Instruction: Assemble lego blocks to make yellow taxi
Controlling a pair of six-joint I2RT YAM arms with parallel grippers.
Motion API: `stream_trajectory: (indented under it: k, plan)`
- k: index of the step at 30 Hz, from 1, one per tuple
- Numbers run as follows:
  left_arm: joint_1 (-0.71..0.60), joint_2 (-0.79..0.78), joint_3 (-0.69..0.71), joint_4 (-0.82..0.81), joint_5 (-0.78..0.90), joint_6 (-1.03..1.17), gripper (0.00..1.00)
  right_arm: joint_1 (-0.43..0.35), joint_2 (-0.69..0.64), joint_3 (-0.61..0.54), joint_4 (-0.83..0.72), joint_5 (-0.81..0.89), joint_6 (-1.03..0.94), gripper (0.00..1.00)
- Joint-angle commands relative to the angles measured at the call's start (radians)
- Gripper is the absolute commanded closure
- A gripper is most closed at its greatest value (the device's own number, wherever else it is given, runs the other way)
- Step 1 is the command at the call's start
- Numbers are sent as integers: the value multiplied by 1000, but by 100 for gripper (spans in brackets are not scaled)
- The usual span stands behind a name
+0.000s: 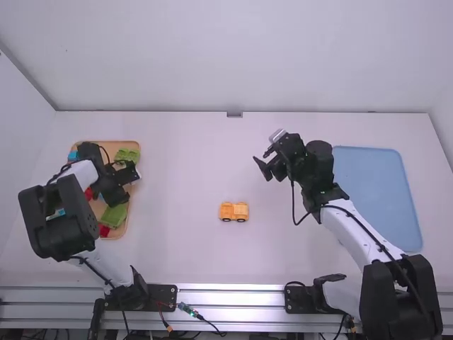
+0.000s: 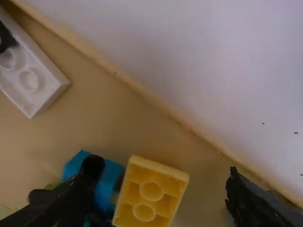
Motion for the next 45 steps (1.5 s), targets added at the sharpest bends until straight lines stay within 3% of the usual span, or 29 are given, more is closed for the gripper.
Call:
stream_trajectory:
  k: [1,14,22,33,42,44,45]
  plan:
    - [16,-11,-25,-8,21,6,27,0,-17,11,8,-5,21,1]
    - [27,17,-53,58,40,6,27,1,-17,11,10,-9,21,1]
    - [70,44,-51,66,54,4,37,1,-17,11,19,-9,21,1]
    - [82,44,-51,82,61,11,40,1,-17,11,32,-34,29,1]
    - [82,44,-51,77,57,3,54,0,-17,11,29,-34,29,1]
    - [82,44,-51,76,39,1,53,0,-17,11,28,-31,29,1]
    - [81,44,-51,80,29,-19,48,0,-17,11,26,-31,29,1]
